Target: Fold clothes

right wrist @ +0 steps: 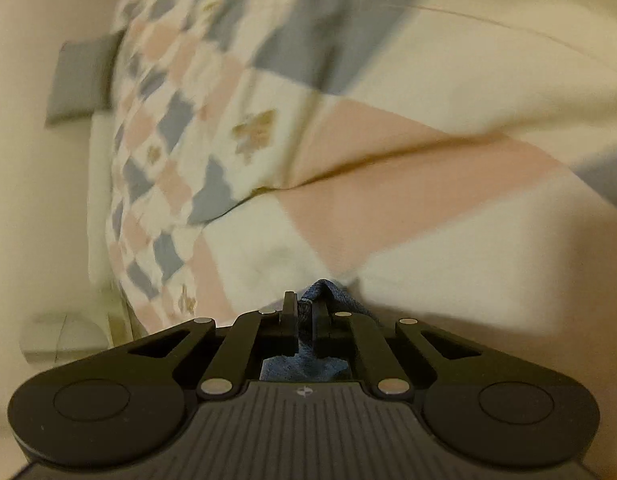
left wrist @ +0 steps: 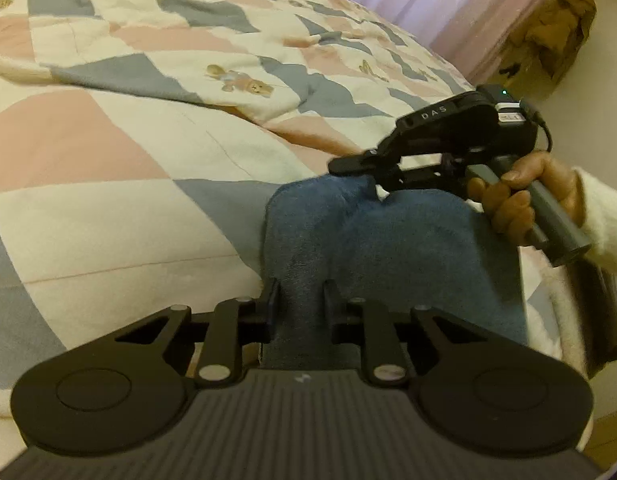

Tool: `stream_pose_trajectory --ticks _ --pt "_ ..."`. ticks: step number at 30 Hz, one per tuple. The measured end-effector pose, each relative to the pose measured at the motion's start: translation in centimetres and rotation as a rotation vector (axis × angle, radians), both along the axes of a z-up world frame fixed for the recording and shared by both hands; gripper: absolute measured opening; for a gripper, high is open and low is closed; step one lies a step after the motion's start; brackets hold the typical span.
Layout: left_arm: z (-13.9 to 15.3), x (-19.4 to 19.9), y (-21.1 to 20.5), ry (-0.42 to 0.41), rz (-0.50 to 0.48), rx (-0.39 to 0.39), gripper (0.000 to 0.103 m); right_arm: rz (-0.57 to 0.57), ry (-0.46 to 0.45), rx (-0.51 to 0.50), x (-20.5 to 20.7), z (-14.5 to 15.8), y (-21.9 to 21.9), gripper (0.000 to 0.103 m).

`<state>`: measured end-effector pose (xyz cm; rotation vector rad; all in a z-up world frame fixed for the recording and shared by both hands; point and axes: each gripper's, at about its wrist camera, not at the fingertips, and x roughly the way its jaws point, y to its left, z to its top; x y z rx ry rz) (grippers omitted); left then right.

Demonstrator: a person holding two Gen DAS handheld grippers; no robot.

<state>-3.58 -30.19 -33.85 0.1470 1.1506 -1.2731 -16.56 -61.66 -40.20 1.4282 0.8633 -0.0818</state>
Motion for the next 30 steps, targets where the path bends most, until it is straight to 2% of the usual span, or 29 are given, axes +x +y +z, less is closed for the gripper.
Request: stream_pose_trajectory --ticks 1,2,3,4,5,9,12,15,16,17,19,22,25,27,30 --pt "0.1 0.5 0.7 0.042 0.023 0.008 0.022 0.002 -0.010 0.048 0.3 0.1 -0.4 0.015" --pt "0.1 0.9 1.4 0.079 0.049 0.017 0.022 0.005 -0.021 0.060 0.4 0.6 -0.8 0.029" --pt "0.2 1.3 2.1 0.110 0.075 0.023 0.022 0.022 -0.043 0.034 0.2 1.6 -1.2 0.039" --pt "0.2 1.5 2.8 0.132 0.096 0.028 0.022 0.050 -0.065 -0.006 -0.3 2.8 -1.5 0.059" --pt "0.4 1.6 3.4 0.142 0.111 0.033 0.022 0.070 -0.071 -0.046 -1.1 3.9 -1.7 0.061" --pt "1.3 1.3 4.4 0.131 0.122 0.049 0.022 0.107 -0.081 -0.149 -5.5 6.8 -0.9 0.060" --pt "0.9 0.8 4.0 0.137 0.106 0.063 0.022 0.150 -0.115 -0.235 -8.7 8.1 1.1 0.060" --pt "0.3 0.3 3.5 0.120 0.083 0.078 0.023 0.235 -0.128 -0.352 -8.9 8.5 2.4 0.060" --pt "0.3 0.1 3.5 0.111 0.076 0.079 0.024 0.271 -0.138 -0.385 -8.6 8.5 2.6 0.058" --pt "0.4 0.1 3.5 0.102 0.070 0.079 0.024 0.306 -0.150 -0.408 -8.2 8.4 2.7 0.047" --pt "0.5 -0.1 3.6 0.088 0.057 0.081 0.024 0.327 -0.168 -0.404 -8.1 8.0 2.5 0.038" --pt "0.5 -0.2 3.6 0.071 0.032 0.082 0.026 0.305 -0.223 -0.342 -9.5 7.6 1.0 0.040" --pt "0.9 0.0 3.5 0.056 0.008 0.082 0.026 0.274 -0.222 -0.310 -11.4 7.3 -0.9 0.036" --pt "1.5 0.4 3.2 0.040 -0.005 0.067 0.025 0.299 -0.229 -0.310 -11.9 7.5 -1.3 0.034" --pt "3.2 1.8 2.0 0.019 -0.009 0.001 0.025 0.395 -0.218 -0.355 -11.5 8.1 -0.8 0.033"
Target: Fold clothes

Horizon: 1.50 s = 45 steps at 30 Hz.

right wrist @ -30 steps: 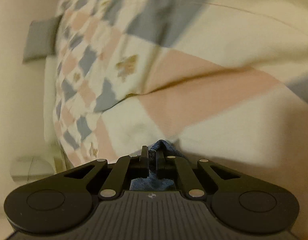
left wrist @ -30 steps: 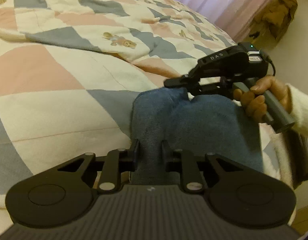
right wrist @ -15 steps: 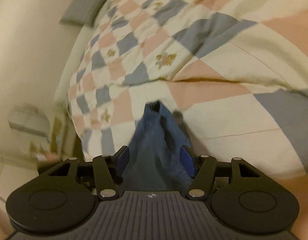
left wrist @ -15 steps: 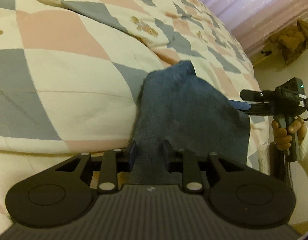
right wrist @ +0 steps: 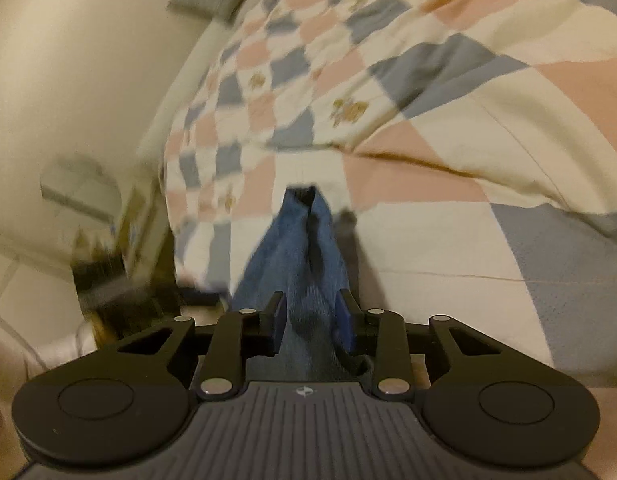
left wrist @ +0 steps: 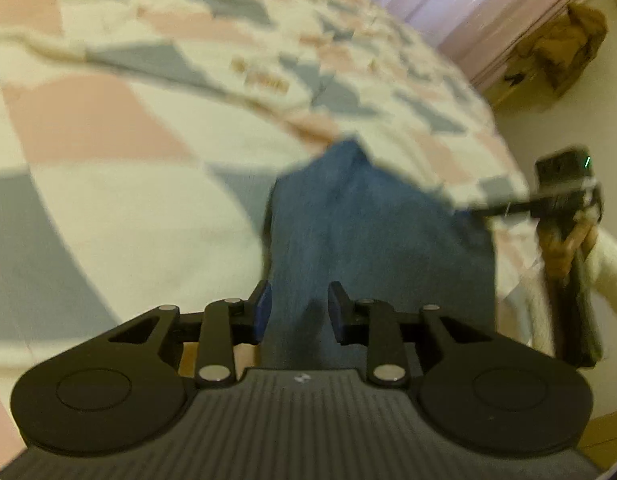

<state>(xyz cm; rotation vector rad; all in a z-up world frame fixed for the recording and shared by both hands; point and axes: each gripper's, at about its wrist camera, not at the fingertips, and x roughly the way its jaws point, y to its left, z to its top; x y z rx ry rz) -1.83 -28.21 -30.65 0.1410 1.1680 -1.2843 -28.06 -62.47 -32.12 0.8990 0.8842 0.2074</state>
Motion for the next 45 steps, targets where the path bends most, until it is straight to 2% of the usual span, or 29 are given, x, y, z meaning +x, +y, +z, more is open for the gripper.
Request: stream_pose_trajectory --ticks 4,5,6,7,10,11,12,14,15,17,19,21,23,25,26,27,29,30,31,32,33,34,36,38,39,41,43,45 --pt "1.1 1.1 -5.0 -0.102 -0.102 -0.056 0.036 0.080 0.006 -0.018 0.9 -0.2 -0.1 0.033" --pt "0.6 1.3 -6.5 -0.106 -0.138 -0.055 0.043 0.093 0.008 -0.016 1.1 -0.3 -0.1 0.033" --pt "0.0 1.5 -8.0 -0.104 -0.173 -0.048 0.047 0.103 0.008 -0.013 1.2 -0.4 -0.2 0.030" --pt "-0.5 1.6 -9.5 -0.102 -0.207 -0.041 0.047 0.111 0.005 -0.014 1.2 -0.3 -0.1 0.022" --pt "-2.2 1.5 -12.6 -0.116 -0.304 -0.023 0.047 0.121 0.003 -0.031 1.2 0.1 0.3 0.011" --pt "-2.7 1.4 -13.2 -0.112 -0.332 -0.025 0.044 0.108 0.005 -0.036 1.0 0.1 0.4 0.008" --pt "-3.1 1.4 -13.8 -0.096 -0.355 -0.025 0.036 0.092 0.008 -0.037 0.8 0.2 0.4 0.008" --pt "-3.6 1.0 -14.2 -0.088 -0.391 -0.029 0.022 0.054 0.013 -0.047 0.4 0.4 0.8 0.004" --pt "-3.4 0.7 -14.0 -0.106 -0.407 -0.043 0.019 0.031 0.025 -0.072 0.2 0.7 1.2 0.003" --pt "-3.1 0.8 -13.4 -0.103 -0.394 -0.077 0.018 -0.024 0.050 -0.118 -0.3 1.3 1.8 0.000" --pt "-3.0 1.0 -13.0 -0.087 -0.371 -0.106 0.019 -0.124 0.073 -0.110 -1.6 0.6 1.6 0.000" --pt "-3.4 0.4 -13.4 -0.099 -0.363 -0.097 0.019 -0.257 0.117 -0.045 -3.0 -1.9 1.2 0.000" --pt "-3.8 -0.1 -14.0 -0.134 -0.363 -0.085 0.020 -0.351 0.126 -0.026 -3.7 -3.6 1.5 0.000" --pt "-4.5 0.8 -14.2 -0.106 -0.333 -0.070 0.021 -0.418 0.118 -0.021 -4.1 -4.2 1.6 0.000" --pt "-5.0 1.2 -14.4 -0.092 -0.316 -0.055 0.024 -0.439 0.127 -0.048 -4.2 -4.5 1.7 0.000" --pt "-5.4 1.3 -14.6 -0.107 -0.304 -0.017 0.032 -0.458 0.145 -0.086 -4.2 -4.7 1.8 0.000" --pt "-5.3 0.9 -14.7 -0.178 -0.303 0.030 0.037 -0.503 0.218 -0.147 -4.2 -4.9 2.1 0.002" --pt "-4.5 0.8 -14.5 -0.210 -0.291 0.030 0.039 -0.500 0.231 -0.173 -4.3 -4.3 2.4 0.003" --pt "-3.5 0.8 -14.1 -0.239 -0.273 0.020 0.039 -0.507 0.232 -0.252 -4.5 -2.8 3.1 0.012" --pt "-2.3 0.9 -13.6 -0.279 -0.243 0.009 0.044 -0.519 0.231 -0.358 -4.8 -1.1 4.1 0.018" --pt "-0.9 0.9 -12.8 -0.340 -0.202 -0.004 0.043 -0.541 0.234 -0.455 -5.1 0.6 5.1 0.021" --pt "0.4 0.9 -11.8 -0.405 -0.165 -0.017 0.043 -0.576 0.236 -0.534 -5.7 2.1 6.4 0.029" --pt "2.3 0.8 -9.9 -0.450 -0.138 -0.034 0.040 -0.656 0.199 -0.613 -7.1 4.8 9.6 0.029" --pt "3.4 0.3 -7.7 -0.404 -0.170 -0.062 0.036 -0.696 0.168 -0.620 -8.2 6.0 13.2 0.028" --pt "3.7 -0.2 -6.7 -0.375 -0.202 -0.074 0.036 -0.694 0.157 -0.629 -8.2 6.3 15.1 0.027" --pt "3.8 -2.2 -4.7 -0.369 -0.299 -0.098 0.033 -0.656 0.151 -0.657 -7.2 6.1 19.1 0.027" --pt "3.1 -4.1 -3.5 -0.386 -0.389 -0.099 0.031 -0.604 0.186 -0.693 -5.8 4.9 22.2 0.025" --pt "1.4 -5.7 -3.2 -0.388 -0.455 -0.081 0.031 -0.576 0.264 -0.747 -4.4 2.6 24.1 0.021"
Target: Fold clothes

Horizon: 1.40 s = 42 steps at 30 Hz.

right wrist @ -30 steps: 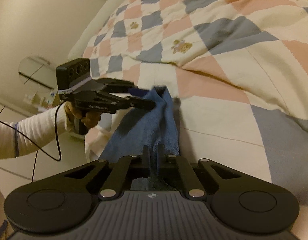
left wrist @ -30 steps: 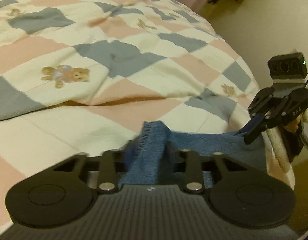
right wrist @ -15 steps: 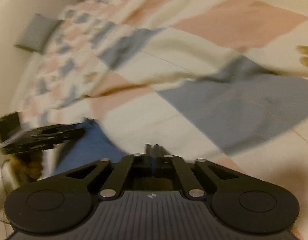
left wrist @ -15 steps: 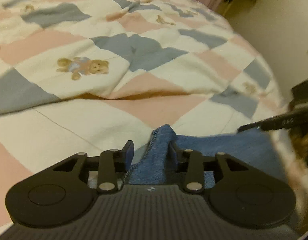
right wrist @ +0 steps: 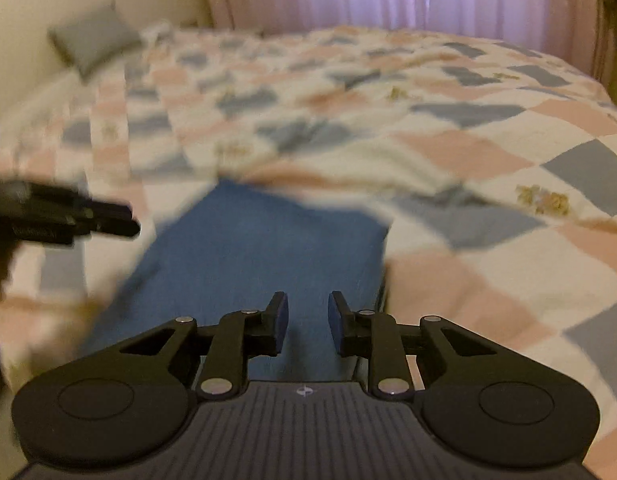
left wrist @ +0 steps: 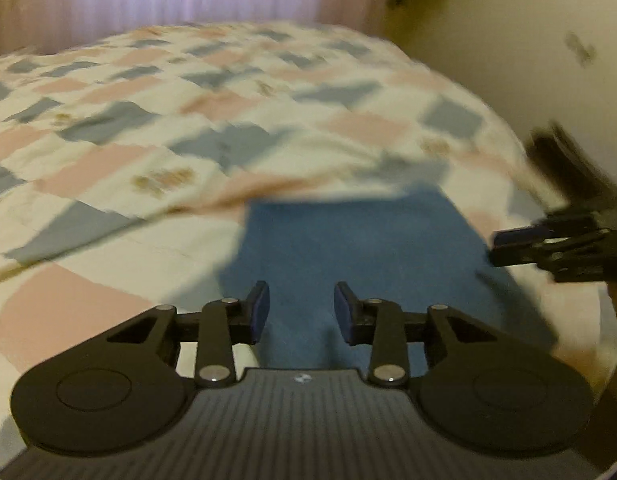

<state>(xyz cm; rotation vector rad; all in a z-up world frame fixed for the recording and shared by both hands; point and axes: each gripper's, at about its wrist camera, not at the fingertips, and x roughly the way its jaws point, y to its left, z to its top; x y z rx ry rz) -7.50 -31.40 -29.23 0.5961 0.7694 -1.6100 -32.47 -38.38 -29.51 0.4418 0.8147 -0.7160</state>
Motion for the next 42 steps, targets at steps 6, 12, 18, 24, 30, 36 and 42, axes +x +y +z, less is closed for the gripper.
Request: stream_pose_trajectory --ticks 6,12,18,24,30,36,42 --pt "-3.2 -3.4 -2.7 -0.210 -0.105 0.051 0.025 -0.155 -0.021 0.160 -1.2 -3.6 -3.1 0.020" --pt "2.2 -2.9 -0.1 -0.131 0.020 0.099 0.027 -0.235 -0.035 0.076 -1.5 1.7 0.6 0.032" --pt "0.2 -5.4 5.1 -0.067 -0.062 0.134 0.028 -0.217 0.063 0.056 -0.6 -0.5 7.9 0.031" --pt "-1.8 -6.5 4.2 -0.107 -0.016 0.246 0.028 -0.206 0.148 0.075 0.2 -2.5 7.3 0.031" --pt "-0.9 -6.3 3.8 -0.117 0.062 0.276 0.026 -0.188 0.135 0.097 -1.5 -1.7 6.7 0.031" --pt "-1.1 -7.4 3.7 -0.167 0.135 0.285 0.027 -0.110 0.063 0.112 -2.9 -2.0 5.2 0.033" --pt "1.5 -7.0 0.3 -0.221 0.179 0.076 0.030 -0.045 -0.082 -0.048 -2.6 1.2 1.2 0.033"
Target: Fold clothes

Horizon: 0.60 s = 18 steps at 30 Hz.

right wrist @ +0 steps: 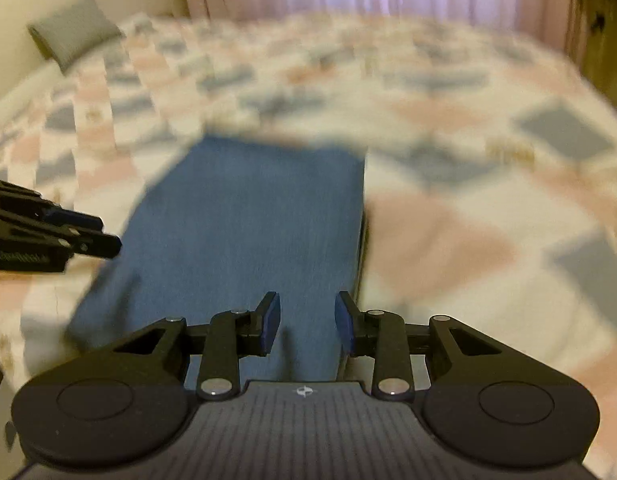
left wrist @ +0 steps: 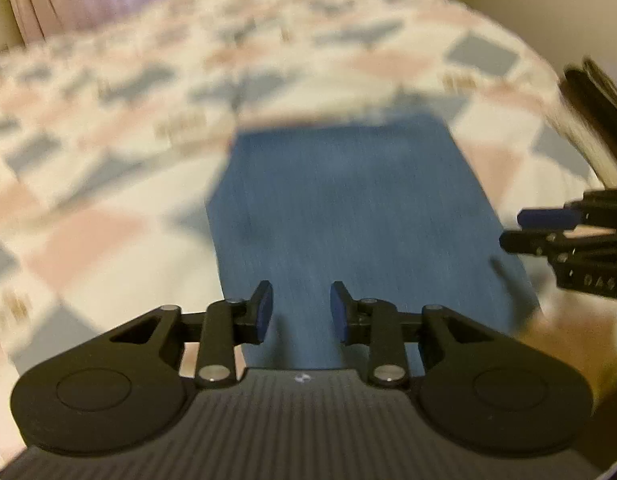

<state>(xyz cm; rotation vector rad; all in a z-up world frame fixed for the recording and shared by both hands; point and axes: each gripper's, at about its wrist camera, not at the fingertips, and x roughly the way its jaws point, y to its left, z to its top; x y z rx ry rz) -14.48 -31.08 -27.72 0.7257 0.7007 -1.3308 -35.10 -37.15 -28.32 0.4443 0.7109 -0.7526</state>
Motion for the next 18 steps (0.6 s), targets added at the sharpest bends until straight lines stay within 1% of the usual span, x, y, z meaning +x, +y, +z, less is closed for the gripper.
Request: stream_pose_trajectory --ticks 2,4,5,6,7,8,10,11,12,14,16,18 --pt "0.5 0.3 -1.8 -0.032 0.001 -0.077 0.030 0.021 -0.023 -0.071 1.4 0.5 -2.3 0.033" --pt "0.1 0.8 -4.2 -0.038 0.016 -0.130 0.029 0.046 -0.042 -0.129 2.9 0.3 -4.7 0.033" --pt "-0.4 1.1 -5.2 -0.037 0.015 -0.157 0.029 0.058 -0.039 -0.135 3.6 -0.3 -5.8 0.032" --pt "-1.1 1.4 -6.1 -0.040 0.013 -0.164 0.029 0.069 -0.032 -0.132 4.2 -1.0 -6.9 0.032" --pt "-2.0 1.6 -7.1 -0.046 0.011 -0.159 0.030 0.076 -0.016 -0.118 4.7 -2.0 -7.8 0.032" --pt "-3.2 1.9 -8.1 -0.048 0.019 -0.128 0.030 0.085 0.003 -0.097 4.9 -3.3 -8.6 0.032" --pt "-6.1 2.5 -9.5 -0.011 0.034 -0.051 0.029 0.090 0.021 -0.059 4.9 -5.2 -9.5 0.032" --pt "-7.1 2.6 -9.7 0.001 0.041 -0.036 0.029 0.087 0.012 -0.039 4.6 -5.9 -9.9 0.032" --pt "-7.3 2.6 -9.6 0.000 0.045 -0.042 0.029 0.081 -0.001 -0.016 4.4 -6.2 -10.2 0.032" --pt "-6.4 2.4 -9.2 -0.012 0.048 -0.044 0.029 0.063 -0.023 0.022 3.7 -5.9 -10.8 0.033" --pt "-4.7 2.3 -8.1 -0.030 0.051 -0.042 0.029 0.049 -0.046 0.043 2.8 -5.0 -11.0 0.034" --pt "-2.8 1.8 -6.2 -0.076 0.046 -0.040 0.028 0.031 -0.054 0.020 1.3 -3.4 -9.7 0.034"
